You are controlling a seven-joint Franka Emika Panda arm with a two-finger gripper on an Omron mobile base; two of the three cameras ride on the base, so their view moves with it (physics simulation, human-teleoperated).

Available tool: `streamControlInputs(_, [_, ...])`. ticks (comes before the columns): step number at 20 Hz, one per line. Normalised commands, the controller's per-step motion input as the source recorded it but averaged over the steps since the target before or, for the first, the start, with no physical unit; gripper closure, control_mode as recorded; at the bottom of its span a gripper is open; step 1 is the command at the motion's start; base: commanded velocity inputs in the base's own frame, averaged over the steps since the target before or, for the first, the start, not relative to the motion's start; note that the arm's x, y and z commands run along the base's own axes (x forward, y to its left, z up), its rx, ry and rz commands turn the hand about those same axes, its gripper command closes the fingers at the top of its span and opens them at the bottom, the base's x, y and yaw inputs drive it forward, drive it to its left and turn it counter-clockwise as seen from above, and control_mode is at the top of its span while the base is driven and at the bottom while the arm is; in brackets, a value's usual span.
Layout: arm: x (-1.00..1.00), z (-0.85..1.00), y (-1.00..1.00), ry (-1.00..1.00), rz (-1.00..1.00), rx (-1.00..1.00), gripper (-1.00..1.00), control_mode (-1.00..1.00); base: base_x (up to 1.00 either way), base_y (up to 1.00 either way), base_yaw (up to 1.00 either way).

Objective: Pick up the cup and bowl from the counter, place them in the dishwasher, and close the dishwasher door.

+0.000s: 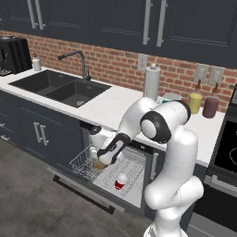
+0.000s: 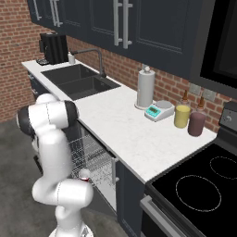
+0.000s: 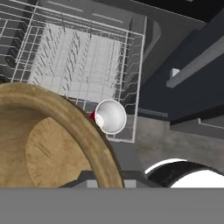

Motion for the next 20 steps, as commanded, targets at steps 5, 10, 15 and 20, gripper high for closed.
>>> streamControlInputs(5, [0.45, -0.48, 0.00, 0.01, 0.00, 0.00, 1.00, -1.00, 0.00, 0.00, 0.00])
streamControlInputs(10, [0.36, -0.66, 0.02, 0.00, -0.02, 0.02, 1.00, -1.00, 0.00, 0.00, 0.00])
streamControlInputs(15, [0.50, -0.67, 0.09, -0.01, -0.07, 0.00, 1.00, -1.00, 0.00, 0.00, 0.00])
streamControlInputs(20, [0.59, -0.36, 0.22, 0.00, -0.10, 0.00, 1.00, -1.00, 0.00, 0.00, 0.00])
